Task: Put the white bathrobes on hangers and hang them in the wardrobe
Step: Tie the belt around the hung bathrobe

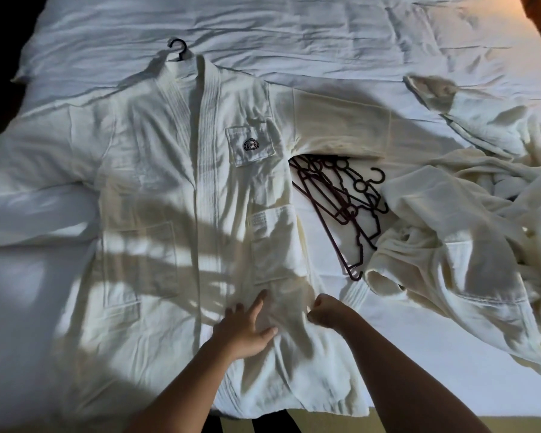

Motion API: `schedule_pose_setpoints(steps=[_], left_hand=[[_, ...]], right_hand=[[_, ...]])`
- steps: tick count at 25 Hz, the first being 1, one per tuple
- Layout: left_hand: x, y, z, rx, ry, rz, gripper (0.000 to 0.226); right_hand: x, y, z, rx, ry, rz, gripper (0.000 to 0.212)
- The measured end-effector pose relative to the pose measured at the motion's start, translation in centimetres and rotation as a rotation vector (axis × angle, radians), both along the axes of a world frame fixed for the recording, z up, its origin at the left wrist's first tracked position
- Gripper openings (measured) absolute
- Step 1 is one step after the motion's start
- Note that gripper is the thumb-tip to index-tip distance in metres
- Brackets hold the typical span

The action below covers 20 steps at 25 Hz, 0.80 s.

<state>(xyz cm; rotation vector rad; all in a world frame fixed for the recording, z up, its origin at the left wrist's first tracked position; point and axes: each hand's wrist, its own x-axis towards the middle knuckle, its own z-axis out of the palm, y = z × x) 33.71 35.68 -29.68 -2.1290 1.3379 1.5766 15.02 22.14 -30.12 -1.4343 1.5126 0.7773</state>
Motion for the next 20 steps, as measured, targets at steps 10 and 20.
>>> schedule_pose_setpoints(steps=[10, 20], left_hand=[[-11.1, 6.0, -1.5, -0.186, -0.116, -0.368, 0.088], [-4.3, -0.2, 7.7, -0.015, 0.132, -0.149, 0.031]], right_hand=[[-7.4, -2.6, 8.2, -0.806, -0.206, -0.477, 0.024], [-5.2, -8.4, 21.3, -1.236, 0.074, -0.228, 0.037]])
